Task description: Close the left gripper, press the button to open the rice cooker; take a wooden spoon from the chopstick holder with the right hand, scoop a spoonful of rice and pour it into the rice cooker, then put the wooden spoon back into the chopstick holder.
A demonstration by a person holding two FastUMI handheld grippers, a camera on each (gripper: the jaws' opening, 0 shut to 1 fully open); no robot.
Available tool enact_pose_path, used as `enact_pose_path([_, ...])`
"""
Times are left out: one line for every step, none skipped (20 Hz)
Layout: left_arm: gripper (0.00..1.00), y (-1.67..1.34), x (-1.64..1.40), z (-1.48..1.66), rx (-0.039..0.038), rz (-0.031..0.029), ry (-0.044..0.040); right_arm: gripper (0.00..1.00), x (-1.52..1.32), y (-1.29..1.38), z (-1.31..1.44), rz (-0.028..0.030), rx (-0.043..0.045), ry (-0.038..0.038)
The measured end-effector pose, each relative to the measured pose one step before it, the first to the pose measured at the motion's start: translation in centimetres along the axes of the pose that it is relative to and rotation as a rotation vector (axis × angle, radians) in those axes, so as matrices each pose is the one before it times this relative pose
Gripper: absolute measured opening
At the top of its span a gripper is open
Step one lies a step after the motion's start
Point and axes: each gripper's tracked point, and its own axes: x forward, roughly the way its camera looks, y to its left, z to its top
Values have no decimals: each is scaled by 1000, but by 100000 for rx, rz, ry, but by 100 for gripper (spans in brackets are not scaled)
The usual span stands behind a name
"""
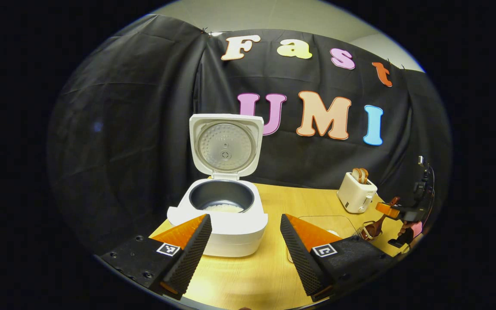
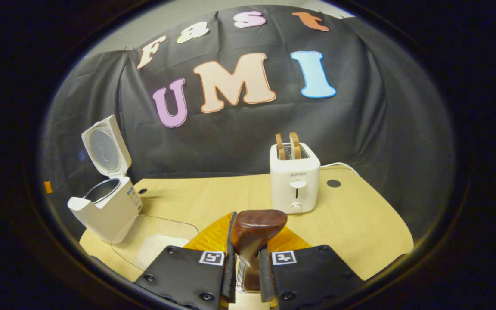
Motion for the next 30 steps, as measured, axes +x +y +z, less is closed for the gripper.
enact_pose_path([95, -87, 0, 140, -25, 184, -298, 27, -229, -208, -160, -92, 512, 724])
enact_pose_path([95, -119, -8, 8, -210, -40, -1, 28, -180, -308, -455, -30, 460, 1542])
enact_pose_path([95, -202, 35, 160, -314, -179, -554, 29, -450, -103, 79, 641, 895, 235])
enact_pose_path([95, -219, 18, 271, -369, -201, -867, 31, -567, 93, -352, 1212, 502, 302])
enact_pose_path([95, -166, 28, 153, -443, -224, -529, 32, -535, 66, 179, 1515, 359, 666])
enact_pose_path([95, -23, 95, 78, -515, 124, -419, 32, -218, -97, 201, 172, -133, -310])
enact_pose_path([95, -17, 58, 138, -749, 439, -496, 33, -582, -196, 721, -13, -469, -1703])
enact_pose_path([95, -91, 93, 178, -877, 68, -544, 45, -408, 18, 751, 851, 130, -2123])
enact_pose_path([95, -101, 22, 165, -918, 206, -568, 52, -619, 187, 996, 1323, 703, -2019])
enact_pose_path([95, -20, 21, 127, -583, 273, -386, 58, -345, -188, 587, 538, -74, -1217])
enact_pose_path([95, 18, 11, 234, -122, 338, -482, 65, -387, -304, 528, -280, -651, -816])
enact_pose_path([95, 77, 72, 456, -34, 557, -980, 72, -658, -289, 594, 24, -568, -1206])
enact_pose_path([95, 96, 49, 497, -54, 370, -1057, 79, -603, -100, 824, 903, -163, -1086])
enact_pose_path([95, -20, 90, 530, -424, 451, -1355, 85, -787, 91, 611, 1557, 111, -1246])
enact_pose_path([95, 150, 201, 697, -835, 737, -1041, 92, -645, 128, 821, 1693, -20, -1023])
enact_pose_path([95, 203, 283, 720, -864, 709, -1293, 92, -820, 343, 760, 2701, -356, -969])
enact_pose_path([95, 322, 215, 873, -801, 1158, -1574, 92, -709, 480, 827, 3094, -252, -1526])
enact_pose_path([95, 224, 450, 998, -799, 857, -1918, 92, -779, 439, 801, 3026, -267, -1297])
enact_pose_path([95, 202, 543, 1220, -828, 612, -1973, 93, -609, 370, 866, 2467, -161, -1665])
enact_pose_path([92, 72, 662, 1100, -620, 322, -2144, 94, -427, 119, 700, 1482, 25, -1563])
enact_pose_path([95, 213, 815, 1183, 108, 209, -1797, 93, -447, -110, 612, -225, -73, -949])
enact_pose_path([94, 444, 830, 1012, 873, 616, -1919, 93, -295, -238, 157, -1160, -508, -529])
enact_pose_path([94, 537, 1022, 965, 1240, 856, -804, 93, -261, -176, 221, -2259, -885, -123])
enact_pose_path([97, 205, 1010, 960, 1378, -274, -1334, 93, -431, 58, 95, -2011, -1437, 164])
enact_pose_path([94, 166, 1044, 1150, 882, -799, -1838, 93, -442, 46, 252, -2455, -1711, -758])
enact_pose_path([92, 144, 1034, 763, 644, -1408, -1120, 93, -483, 36, 606, -2687, -2022, -2148])
enact_pose_path([94, 87, 1356, 982, 537, -1739, -1249, 93, -362, 101, 695, -2560, -2173, -2503])
enact_pose_path([91, 223, 1476, 617, 418, -1276, -316, 93, -379, 175, 527, -3131, -1710, -2081])
enact_pose_path([94, 187, 1351, 504, 414, -1414, 83, 94, -321, 327, 512, -1692, -1389, -1338])
enact_pose_path([94, 171, 1460, 576, 155, -1549, -217, 94, -332, 673, 135, -1605, -1145, 106])
